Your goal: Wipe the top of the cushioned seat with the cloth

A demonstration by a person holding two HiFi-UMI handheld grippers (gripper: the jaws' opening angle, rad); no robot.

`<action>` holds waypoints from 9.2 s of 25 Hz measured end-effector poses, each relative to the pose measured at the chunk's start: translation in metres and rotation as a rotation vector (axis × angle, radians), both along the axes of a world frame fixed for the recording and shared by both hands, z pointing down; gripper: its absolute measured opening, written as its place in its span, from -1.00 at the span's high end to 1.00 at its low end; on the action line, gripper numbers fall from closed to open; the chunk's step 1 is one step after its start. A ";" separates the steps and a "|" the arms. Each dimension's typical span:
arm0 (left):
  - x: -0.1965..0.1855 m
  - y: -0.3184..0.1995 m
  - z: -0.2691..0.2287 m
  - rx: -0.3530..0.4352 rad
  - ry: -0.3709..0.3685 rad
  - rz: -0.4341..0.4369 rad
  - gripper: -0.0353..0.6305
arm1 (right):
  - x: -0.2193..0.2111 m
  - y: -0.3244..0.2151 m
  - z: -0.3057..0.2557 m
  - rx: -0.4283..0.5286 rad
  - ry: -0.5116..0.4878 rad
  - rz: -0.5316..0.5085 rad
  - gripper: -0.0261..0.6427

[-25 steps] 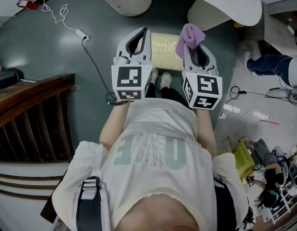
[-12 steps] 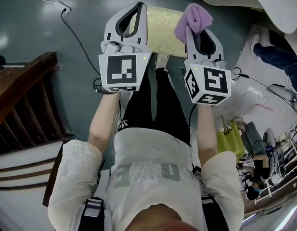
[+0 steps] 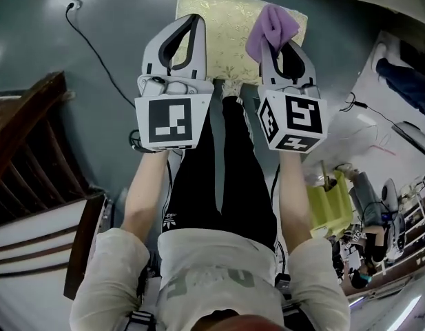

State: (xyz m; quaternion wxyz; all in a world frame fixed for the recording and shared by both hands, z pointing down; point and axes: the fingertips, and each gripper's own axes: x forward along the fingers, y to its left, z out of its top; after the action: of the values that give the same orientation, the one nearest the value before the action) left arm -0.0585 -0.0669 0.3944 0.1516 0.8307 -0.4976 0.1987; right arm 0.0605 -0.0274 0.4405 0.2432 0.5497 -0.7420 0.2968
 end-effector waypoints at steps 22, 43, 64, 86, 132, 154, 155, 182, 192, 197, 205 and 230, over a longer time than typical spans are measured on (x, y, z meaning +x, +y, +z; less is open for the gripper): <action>-0.031 0.003 0.037 -0.040 -0.051 -0.057 0.88 | -0.108 -0.048 0.108 -0.306 -0.318 -0.095 0.65; -0.065 0.008 0.046 -0.084 -0.062 -0.104 0.88 | -0.146 -0.055 0.146 -0.435 -0.282 -0.112 0.65; -0.005 0.009 0.047 -0.090 -0.053 0.026 0.88 | 0.052 -0.013 0.143 -0.425 -0.021 -0.021 0.66; 0.022 0.012 0.055 -0.100 -0.067 0.078 0.88 | 0.155 0.003 0.152 -0.448 0.186 0.026 0.66; -0.062 0.015 0.031 -0.055 -0.094 -0.083 0.88 | -0.075 -0.016 0.032 -0.236 -0.171 -0.047 0.66; -0.100 0.027 0.036 -0.076 -0.128 -0.131 0.88 | -0.185 0.012 0.155 -0.470 -0.253 -0.165 0.66; -0.098 0.026 0.035 -0.074 -0.128 -0.127 0.88 | -0.183 0.012 0.154 -0.466 -0.253 -0.164 0.66; -0.013 0.019 0.034 -0.058 -0.109 0.023 0.88 | 0.095 0.066 0.152 -0.473 0.097 0.024 0.66; -0.001 0.022 0.030 -0.055 -0.117 0.061 0.88 | 0.167 0.084 0.165 -0.516 0.243 0.093 0.66; 0.001 0.025 0.033 -0.061 -0.121 0.072 0.88 | 0.176 0.082 0.168 -0.511 0.229 0.118 0.66; 0.000 0.028 0.030 -0.065 -0.105 0.059 0.88 | 0.165 0.081 0.147 -0.484 0.198 0.127 0.66; -0.029 0.022 -0.045 -0.019 -0.058 -0.060 0.88 | -0.012 0.021 -0.073 -0.149 -0.083 0.009 0.66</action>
State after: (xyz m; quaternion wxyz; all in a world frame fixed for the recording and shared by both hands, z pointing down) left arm -0.0871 -0.0454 0.3491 0.1506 0.8078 -0.5245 0.2228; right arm 0.0484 -0.0065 0.3677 0.2510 0.5209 -0.7248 0.3747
